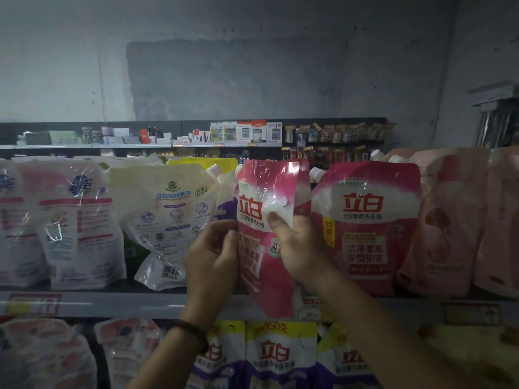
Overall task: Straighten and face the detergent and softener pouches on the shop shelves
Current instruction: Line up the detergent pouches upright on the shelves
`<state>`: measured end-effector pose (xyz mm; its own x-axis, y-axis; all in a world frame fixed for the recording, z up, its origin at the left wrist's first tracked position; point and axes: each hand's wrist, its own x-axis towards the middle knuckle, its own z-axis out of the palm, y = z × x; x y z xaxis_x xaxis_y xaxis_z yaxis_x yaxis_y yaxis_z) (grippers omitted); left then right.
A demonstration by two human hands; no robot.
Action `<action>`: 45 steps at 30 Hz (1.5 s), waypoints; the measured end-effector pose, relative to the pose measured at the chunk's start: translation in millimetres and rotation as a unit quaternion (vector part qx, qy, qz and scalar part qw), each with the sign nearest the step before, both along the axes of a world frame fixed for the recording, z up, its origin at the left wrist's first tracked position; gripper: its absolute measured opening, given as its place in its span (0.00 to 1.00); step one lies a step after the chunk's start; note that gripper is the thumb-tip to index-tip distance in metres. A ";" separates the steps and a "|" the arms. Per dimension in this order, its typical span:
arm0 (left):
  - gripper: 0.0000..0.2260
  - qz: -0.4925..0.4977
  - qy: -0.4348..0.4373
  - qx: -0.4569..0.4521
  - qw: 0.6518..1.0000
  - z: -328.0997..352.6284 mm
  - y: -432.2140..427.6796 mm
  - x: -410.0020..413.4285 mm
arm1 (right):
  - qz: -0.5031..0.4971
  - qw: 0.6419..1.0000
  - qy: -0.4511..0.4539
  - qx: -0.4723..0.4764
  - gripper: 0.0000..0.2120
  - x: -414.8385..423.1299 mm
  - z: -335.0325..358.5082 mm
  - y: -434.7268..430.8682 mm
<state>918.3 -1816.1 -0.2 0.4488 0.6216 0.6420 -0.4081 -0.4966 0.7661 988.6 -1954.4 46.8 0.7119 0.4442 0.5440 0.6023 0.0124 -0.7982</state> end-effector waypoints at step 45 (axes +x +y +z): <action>0.09 -0.064 -0.018 -0.262 0.963 -6.8 25.4 59.6 | -0.253 0.945 -0.128 -0.165 0.25 55.4 33.1 -36.7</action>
<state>977.9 -1790.7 -7.0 0.5263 0.8059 0.2711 -0.4708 0.0107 0.8822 1044.0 -1991.0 79.8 0.7431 0.2578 0.6175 0.6375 -0.5533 -0.5361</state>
